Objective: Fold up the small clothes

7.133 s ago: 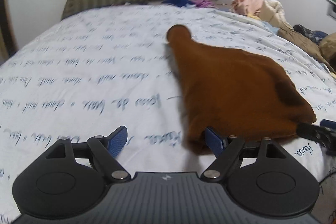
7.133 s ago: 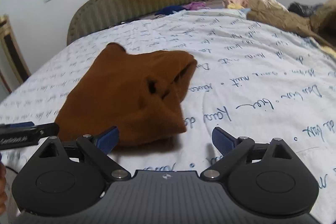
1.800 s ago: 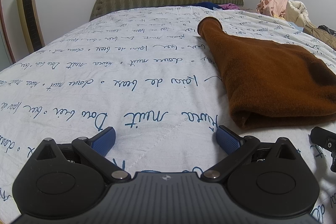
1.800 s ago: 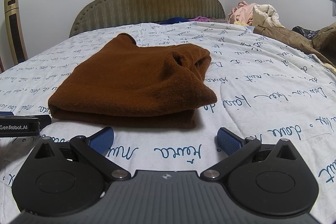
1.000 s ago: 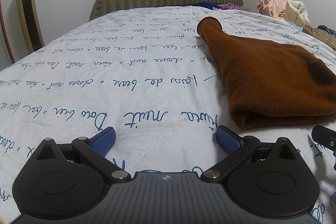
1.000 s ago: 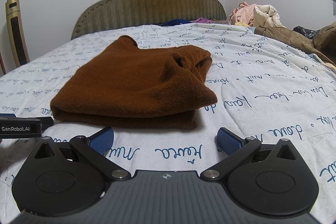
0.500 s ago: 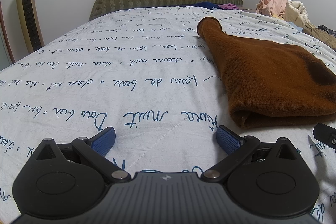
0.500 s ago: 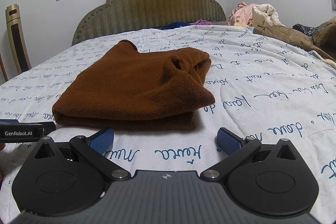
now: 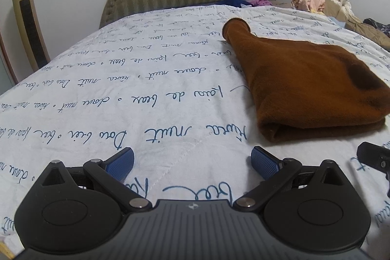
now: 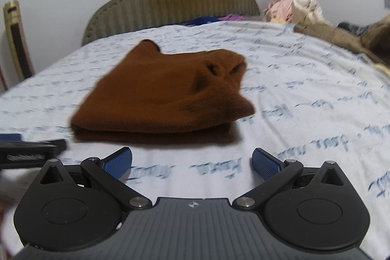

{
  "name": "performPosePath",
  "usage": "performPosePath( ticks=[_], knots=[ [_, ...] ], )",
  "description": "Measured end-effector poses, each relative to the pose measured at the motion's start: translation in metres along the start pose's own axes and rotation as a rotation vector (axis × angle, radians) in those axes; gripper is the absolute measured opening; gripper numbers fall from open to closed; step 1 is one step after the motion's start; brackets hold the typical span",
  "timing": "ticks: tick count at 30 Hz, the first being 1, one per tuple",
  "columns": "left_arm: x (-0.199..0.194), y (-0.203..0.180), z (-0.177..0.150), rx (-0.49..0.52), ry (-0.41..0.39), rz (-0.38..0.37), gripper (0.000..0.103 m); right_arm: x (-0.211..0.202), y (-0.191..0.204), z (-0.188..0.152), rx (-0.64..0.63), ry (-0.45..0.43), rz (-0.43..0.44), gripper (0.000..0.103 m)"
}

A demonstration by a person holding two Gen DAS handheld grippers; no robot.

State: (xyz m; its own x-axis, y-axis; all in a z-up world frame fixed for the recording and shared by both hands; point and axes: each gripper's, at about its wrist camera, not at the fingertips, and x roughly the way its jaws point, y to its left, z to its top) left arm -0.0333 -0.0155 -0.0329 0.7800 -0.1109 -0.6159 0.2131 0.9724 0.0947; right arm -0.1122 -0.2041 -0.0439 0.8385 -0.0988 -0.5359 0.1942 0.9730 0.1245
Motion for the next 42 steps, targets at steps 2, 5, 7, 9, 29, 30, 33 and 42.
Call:
performPosePath(
  ticks=[2,5,7,9,29,30,33,42],
  knots=[
    [-0.003,0.0,0.0,0.005,0.013,-0.008,0.103,-0.009,0.007,0.003,-0.008,0.009,0.024,0.103],
    [-0.007,0.002,0.0,0.004,0.028,-0.013,0.103,-0.02,0.018,0.008,-0.06,0.01,0.014,0.103],
    [-0.009,0.004,0.001,-0.004,0.036,-0.016,0.103,-0.024,0.023,0.011,-0.083,0.017,0.004,0.103],
    [-0.01,0.006,0.001,-0.016,0.044,-0.022,0.103,-0.026,0.026,0.012,-0.089,0.024,0.012,0.103],
    [-0.009,0.006,0.003,-0.014,0.055,-0.014,0.103,-0.029,0.026,0.012,-0.09,0.049,0.035,0.103],
    [-0.009,0.006,0.003,-0.014,0.055,-0.013,0.103,-0.029,0.026,0.012,-0.09,0.049,0.035,0.103],
    [-0.008,0.005,0.002,-0.007,0.056,-0.006,0.103,-0.028,0.025,0.011,-0.089,0.049,0.037,0.103],
    [-0.009,0.005,0.003,-0.004,0.055,-0.007,0.103,-0.028,0.024,0.01,-0.075,0.051,0.044,0.103]
  ],
)
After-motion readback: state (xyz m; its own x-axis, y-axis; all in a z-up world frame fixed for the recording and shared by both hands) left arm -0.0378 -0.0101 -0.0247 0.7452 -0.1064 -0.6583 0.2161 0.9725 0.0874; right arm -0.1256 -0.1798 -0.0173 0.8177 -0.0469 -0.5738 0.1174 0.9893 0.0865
